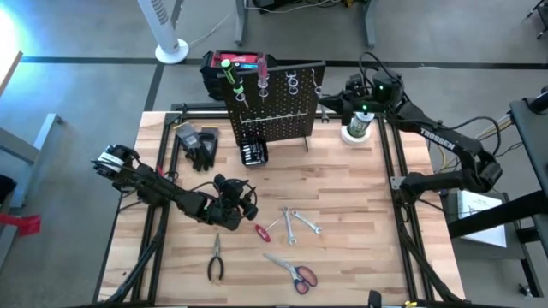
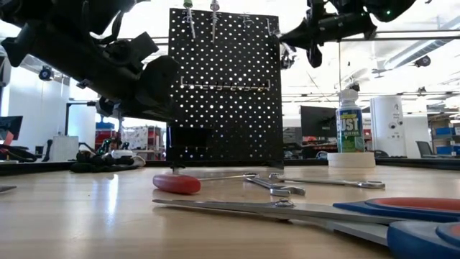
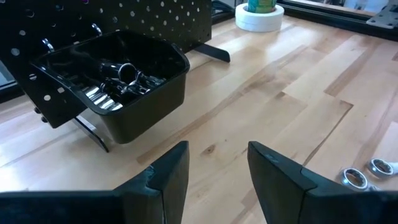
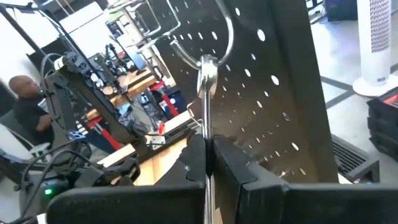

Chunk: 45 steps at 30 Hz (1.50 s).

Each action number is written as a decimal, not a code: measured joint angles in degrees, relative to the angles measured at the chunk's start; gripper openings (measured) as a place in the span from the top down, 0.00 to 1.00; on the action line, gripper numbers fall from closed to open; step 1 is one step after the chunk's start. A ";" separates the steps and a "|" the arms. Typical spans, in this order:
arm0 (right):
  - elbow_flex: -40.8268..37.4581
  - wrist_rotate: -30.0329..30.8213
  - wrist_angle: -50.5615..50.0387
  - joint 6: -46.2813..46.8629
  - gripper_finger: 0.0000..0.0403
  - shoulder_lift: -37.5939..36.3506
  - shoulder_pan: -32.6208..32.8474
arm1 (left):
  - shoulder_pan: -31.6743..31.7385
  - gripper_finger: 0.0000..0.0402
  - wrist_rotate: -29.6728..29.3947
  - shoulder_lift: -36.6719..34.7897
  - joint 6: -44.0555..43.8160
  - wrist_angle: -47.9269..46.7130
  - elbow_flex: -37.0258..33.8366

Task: Hang tools onto peg board
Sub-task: Hang the center combination wrench on the pegboard, then hang the right combination wrench on the pegboard

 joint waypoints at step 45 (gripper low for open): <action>-32.21 21.43 4.19 3.94 0.50 -5.90 40.70 | -3.60 0.61 10.97 1.37 4.29 -8.53 11.02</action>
